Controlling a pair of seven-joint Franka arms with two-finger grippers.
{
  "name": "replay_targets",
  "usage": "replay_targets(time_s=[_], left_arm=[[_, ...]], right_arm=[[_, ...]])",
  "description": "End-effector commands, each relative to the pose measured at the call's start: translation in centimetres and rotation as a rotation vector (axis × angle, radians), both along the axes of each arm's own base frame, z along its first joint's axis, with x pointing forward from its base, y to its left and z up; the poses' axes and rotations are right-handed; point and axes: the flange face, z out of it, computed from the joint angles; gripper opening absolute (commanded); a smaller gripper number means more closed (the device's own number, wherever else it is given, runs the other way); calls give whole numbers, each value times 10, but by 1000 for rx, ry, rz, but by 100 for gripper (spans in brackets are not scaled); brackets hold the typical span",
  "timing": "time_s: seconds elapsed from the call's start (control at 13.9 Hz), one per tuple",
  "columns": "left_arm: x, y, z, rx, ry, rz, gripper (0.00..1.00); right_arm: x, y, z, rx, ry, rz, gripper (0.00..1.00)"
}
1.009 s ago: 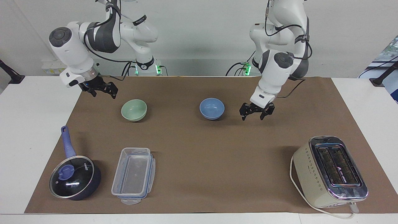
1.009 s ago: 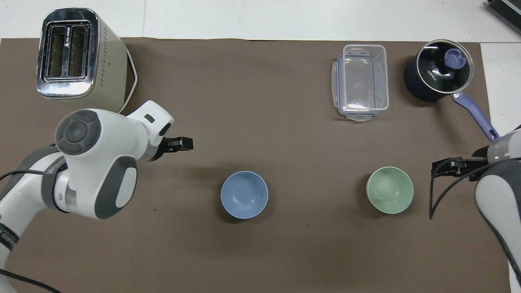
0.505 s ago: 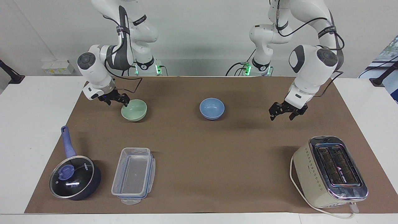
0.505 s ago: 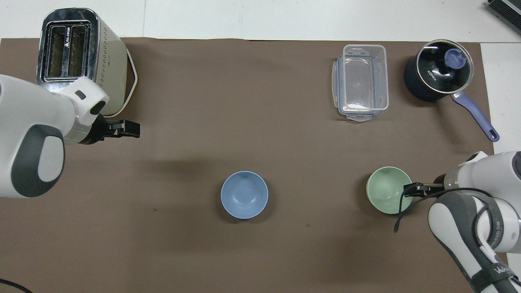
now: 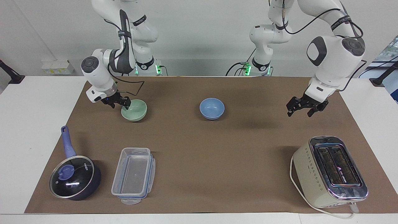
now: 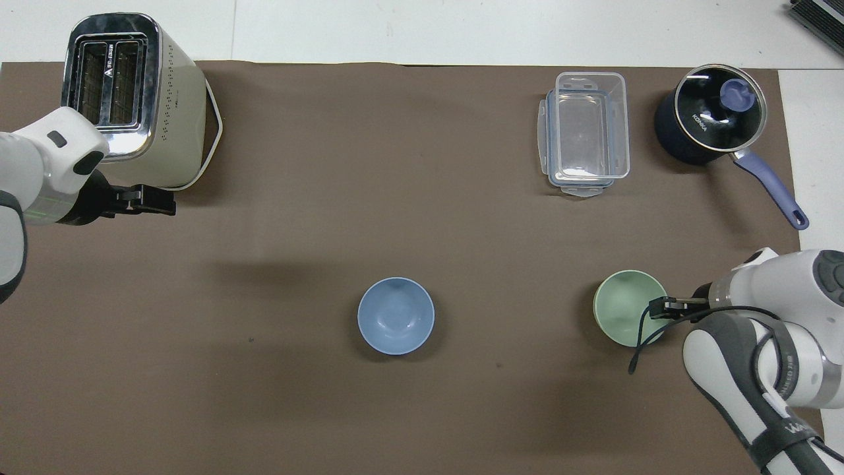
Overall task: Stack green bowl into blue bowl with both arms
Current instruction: 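Release the blue bowl while the right gripper grasps the green bowl rim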
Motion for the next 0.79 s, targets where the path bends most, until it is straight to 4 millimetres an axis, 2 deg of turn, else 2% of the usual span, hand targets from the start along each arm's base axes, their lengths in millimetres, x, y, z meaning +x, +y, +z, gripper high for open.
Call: replay_targets(time_s=[0.0,0.22,0.36,0.5,0.58,0.72], left_arm=[[-9,13,18,34,6,-7,100],[-9,20,48,60,24,-3,100],[-12,22,68,80,37,-6,100],[-18,23,83,92,46,-7,100],[-19,23,87,94,51,-6,100],[-21,23,109,93,67,-5,100]], right_arm=[[0,3,-5,33,-9,4,53],[0,3,-4,54,-9,-17,16],[1,5,-1,57,-9,-19,0],[4,15,10,56,-15,2,0],[7,25,21,73,-21,7,0],[12,51,44,112,-5,23,0]])
